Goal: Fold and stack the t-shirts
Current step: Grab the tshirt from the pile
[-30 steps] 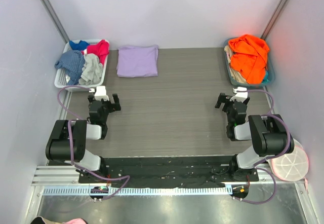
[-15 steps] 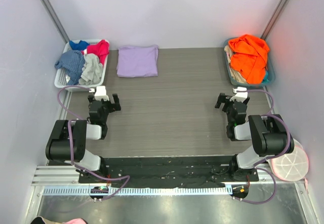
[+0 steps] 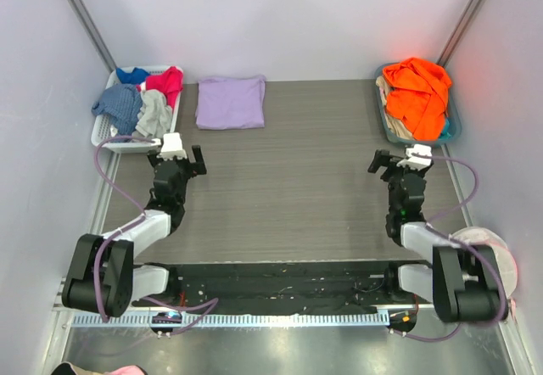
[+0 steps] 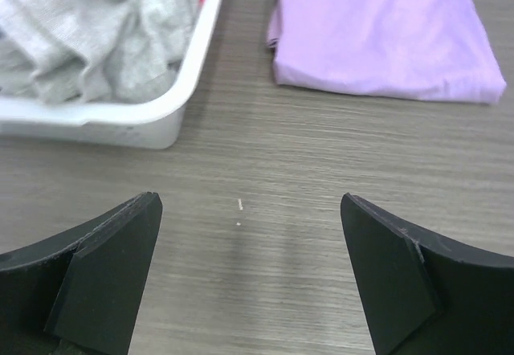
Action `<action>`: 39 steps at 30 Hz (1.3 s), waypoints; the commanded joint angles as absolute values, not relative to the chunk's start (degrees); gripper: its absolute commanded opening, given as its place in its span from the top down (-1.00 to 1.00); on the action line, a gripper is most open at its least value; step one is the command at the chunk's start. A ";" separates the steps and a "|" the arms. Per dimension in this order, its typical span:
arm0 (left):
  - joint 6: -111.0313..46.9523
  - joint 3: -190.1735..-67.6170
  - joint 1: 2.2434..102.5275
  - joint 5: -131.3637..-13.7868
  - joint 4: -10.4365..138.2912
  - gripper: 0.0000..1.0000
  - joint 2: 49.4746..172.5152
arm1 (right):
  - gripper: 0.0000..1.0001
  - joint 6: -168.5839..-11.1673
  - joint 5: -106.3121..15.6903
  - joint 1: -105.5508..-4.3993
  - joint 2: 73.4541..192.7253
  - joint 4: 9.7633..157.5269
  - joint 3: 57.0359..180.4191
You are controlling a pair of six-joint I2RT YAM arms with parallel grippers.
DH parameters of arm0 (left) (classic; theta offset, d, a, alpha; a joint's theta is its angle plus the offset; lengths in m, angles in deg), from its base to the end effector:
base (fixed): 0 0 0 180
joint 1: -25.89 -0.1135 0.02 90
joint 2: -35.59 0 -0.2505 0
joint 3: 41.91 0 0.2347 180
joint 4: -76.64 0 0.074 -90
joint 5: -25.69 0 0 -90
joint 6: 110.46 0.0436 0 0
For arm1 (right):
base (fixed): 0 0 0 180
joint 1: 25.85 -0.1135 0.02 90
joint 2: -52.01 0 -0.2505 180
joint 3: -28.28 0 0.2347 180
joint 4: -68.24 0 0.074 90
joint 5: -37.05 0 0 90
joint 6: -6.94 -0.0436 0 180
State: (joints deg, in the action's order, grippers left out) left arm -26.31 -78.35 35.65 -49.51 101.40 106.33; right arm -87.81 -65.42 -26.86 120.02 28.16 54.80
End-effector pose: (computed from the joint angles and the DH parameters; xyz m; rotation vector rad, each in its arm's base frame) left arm 0.2441 -0.0307 0.1985 -0.1303 1.7269 0.0237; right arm 0.2187 -0.0056 0.1874 0.2208 1.5803 -0.0953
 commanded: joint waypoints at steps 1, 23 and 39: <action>-31.27 -80.63 36.96 -36.28 93.56 -0.99 103.97 | -1.00 -92.02 -68.77 -26.99 109.86 39.16 59.78; -33.03 -82.12 37.58 -33.82 90.65 -0.99 106.86 | -0.99 -96.60 -84.76 -26.55 136.10 82.24 116.35; -33.03 -85.99 37.58 -33.64 86.87 -0.99 111.17 | -0.95 -101.17 -73.09 -14.60 168.45 93.77 147.41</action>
State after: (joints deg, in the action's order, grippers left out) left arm -32.49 -83.47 37.50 -34.73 86.86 110.48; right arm -101.19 -76.96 -15.46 165.48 90.03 140.43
